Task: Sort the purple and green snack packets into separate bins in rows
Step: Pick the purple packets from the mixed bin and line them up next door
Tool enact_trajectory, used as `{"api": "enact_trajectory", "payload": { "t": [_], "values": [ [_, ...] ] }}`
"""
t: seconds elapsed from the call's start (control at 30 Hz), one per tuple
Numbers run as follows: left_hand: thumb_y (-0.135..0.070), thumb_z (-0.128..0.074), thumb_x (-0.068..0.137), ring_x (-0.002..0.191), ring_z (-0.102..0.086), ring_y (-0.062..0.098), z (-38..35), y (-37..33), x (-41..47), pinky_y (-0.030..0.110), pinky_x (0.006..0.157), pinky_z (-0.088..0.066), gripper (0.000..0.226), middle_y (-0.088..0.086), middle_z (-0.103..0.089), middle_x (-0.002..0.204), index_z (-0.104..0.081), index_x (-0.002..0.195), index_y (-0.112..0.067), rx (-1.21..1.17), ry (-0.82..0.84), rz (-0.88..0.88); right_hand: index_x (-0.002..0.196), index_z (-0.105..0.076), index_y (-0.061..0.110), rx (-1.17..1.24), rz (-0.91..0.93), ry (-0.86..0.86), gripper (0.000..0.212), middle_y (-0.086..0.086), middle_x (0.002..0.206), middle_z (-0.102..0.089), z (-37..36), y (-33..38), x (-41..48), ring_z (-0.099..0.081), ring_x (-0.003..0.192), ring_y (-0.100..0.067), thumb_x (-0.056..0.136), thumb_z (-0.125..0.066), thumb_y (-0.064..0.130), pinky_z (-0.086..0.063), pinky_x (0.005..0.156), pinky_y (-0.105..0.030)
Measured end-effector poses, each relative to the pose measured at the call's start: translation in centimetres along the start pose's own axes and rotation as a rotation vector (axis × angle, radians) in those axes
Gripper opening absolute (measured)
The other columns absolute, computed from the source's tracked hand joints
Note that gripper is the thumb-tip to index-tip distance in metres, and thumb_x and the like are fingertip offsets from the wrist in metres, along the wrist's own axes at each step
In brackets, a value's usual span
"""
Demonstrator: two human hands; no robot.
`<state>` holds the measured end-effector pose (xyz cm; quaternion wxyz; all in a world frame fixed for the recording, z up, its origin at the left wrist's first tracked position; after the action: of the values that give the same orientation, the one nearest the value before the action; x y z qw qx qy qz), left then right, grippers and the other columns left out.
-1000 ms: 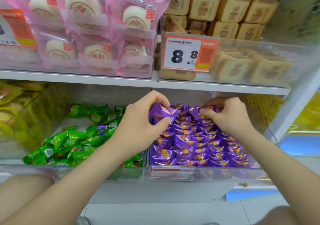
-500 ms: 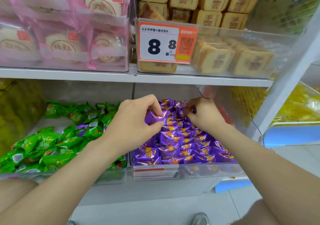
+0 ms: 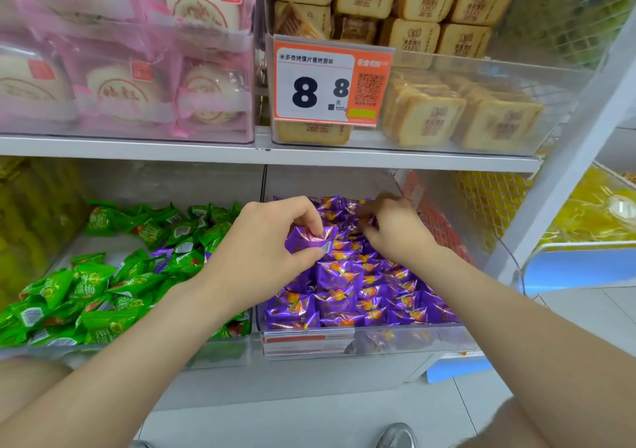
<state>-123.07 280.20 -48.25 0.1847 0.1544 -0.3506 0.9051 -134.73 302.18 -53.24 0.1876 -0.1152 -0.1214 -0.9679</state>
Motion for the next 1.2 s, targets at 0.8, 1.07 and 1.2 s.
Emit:
{"api": "enact_trajectory", "payload": {
  "t": [0.8, 1.07, 1.2],
  "values": [
    [-0.04, -0.091, 0.076, 0.106, -0.058, -0.003, 0.2, -1.1, 0.2, 0.037, 0.101, -0.044, 0.046, -0.026, -0.065, 0.11, -0.065, 0.115, -0.039, 0.097, -0.034, -0.111, 0.107, -0.077, 0.008, 1.127, -0.337, 0.346, 0.018, -0.015, 0.086, -0.077, 6.2, 3.5, -5.5, -0.072, 0.078, -0.028, 0.09, -0.08, 0.01, -0.064, 0.076, -0.038],
    [-0.047, -0.054, 0.087, 0.093, -0.057, 0.008, -0.4, 0.7, -0.3, 0.047, 0.099, -0.045, 0.015, -0.021, -0.069, 0.088, -0.067, 0.09, -0.041, 0.21, 0.005, 0.054, 0.101, -0.076, 0.031, 0.127, -0.134, -0.014, 0.016, 0.008, 0.088, -0.075, 5.0, -2.4, -3.3, -0.068, 0.081, -0.017, 0.087, -0.081, 0.03, -0.054, 0.088, -0.031],
    [-0.042, -0.061, 0.093, 0.092, -0.056, 0.003, -0.8, 0.8, -0.3, 0.041, 0.102, -0.035, 0.005, -0.024, -0.069, 0.09, -0.065, 0.091, -0.041, 0.24, 0.013, 0.042, 0.101, -0.073, 0.026, 0.078, -0.083, 0.034, 0.018, 0.0, 0.091, -0.075, 2.8, -1.8, -2.3, -0.069, 0.088, -0.024, 0.087, -0.082, 0.031, -0.054, 0.084, -0.035]
  ]
}}
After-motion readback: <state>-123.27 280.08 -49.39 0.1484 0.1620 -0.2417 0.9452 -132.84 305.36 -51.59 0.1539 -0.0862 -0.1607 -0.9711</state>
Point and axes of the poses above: each hand's wrist, its own x-axis towards the middle knuckle, its own z-axis out of the back of the hand, y = z × x, the point moved 4 cm from there along x, towards the middle knuckle
